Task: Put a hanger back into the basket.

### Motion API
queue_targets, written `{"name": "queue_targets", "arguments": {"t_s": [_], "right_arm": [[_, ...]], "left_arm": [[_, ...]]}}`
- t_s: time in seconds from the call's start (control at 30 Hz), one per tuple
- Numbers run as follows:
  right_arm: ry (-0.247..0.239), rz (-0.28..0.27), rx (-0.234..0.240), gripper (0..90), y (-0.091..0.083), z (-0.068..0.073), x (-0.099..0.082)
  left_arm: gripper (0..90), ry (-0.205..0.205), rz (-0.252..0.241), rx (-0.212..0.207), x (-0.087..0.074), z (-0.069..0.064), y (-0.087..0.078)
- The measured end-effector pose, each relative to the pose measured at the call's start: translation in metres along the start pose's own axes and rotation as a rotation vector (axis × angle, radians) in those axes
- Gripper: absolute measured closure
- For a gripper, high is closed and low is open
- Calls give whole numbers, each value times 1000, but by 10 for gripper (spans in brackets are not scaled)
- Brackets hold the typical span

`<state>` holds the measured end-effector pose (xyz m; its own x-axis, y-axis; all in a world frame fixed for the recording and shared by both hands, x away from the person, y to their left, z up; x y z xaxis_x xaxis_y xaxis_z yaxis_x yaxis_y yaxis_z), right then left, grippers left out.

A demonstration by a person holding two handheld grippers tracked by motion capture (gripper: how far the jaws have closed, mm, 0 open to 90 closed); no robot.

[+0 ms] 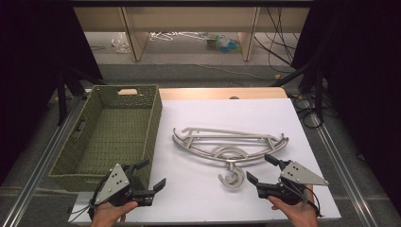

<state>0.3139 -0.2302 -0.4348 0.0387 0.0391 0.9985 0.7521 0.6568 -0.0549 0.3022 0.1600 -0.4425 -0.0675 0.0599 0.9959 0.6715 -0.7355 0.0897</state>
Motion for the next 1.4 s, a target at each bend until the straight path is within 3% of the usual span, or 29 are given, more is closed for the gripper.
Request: {"name": "queue_targets", "arguments": {"t_s": [0.13,0.17,0.3,0.4,0.47,0.63,0.77,0.8,0.93,1.07,1.13,1.17,1.2,1.27,1.4], "right_arm": [[-12,16,9,191,1,-1,-2],[-36,5,14,195,2,-3,-2],[-41,33,32,216,2,-1,-4],[-53,40,38,228,4,-2,-4],[-116,64,49,238,6,-6,-6],[-146,102,73,248,13,-13,-8],[-187,158,73,254,20,-26,-10],[-195,175,75,254,22,-29,-11],[-267,281,86,266,31,-41,-16],[-339,366,123,325,39,-46,-24],[-346,384,125,325,40,-46,-25],[-374,445,146,333,46,-47,-30],[-384,469,155,352,49,-48,-32],[-426,500,161,365,54,-51,-37],[-452,554,180,439,64,-59,-45]], "left_arm": [[161,-14,1,-3,0,-1,1],[161,-16,-8,-14,-1,-2,2],[161,6,12,-18,-1,-2,1],[162,-4,14,-15,-2,-4,2],[162,-1,20,-20,-2,-4,2],[162,-5,18,-16,-2,-4,2],[163,-17,8,-19,-2,-4,3],[163,0,10,-24,-2,-4,3],[164,-1,20,-18,-2,-4,2],[164,-1,22,-18,-2,-4,2],[164,0,23,-17,-2,-4,2],[165,1,24,-15,-2,-4,2],[166,4,22,-13,-2,-4,2],[166,3,22,-12,-2,-4,2],[167,-6,11,-14,-2,-4,3]]}}
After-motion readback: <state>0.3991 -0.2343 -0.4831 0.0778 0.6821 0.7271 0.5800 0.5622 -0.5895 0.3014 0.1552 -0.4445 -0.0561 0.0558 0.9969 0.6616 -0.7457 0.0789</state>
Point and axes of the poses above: each handheld gripper's, and its own axes: y roughly forward along the jaws, x roughly out of its top, z roughly to its left, the point moved 4 cm from there along y, roughly forward along the jaws, and after that the axes turned 14 degrees about -z, right-handed, at the moved point
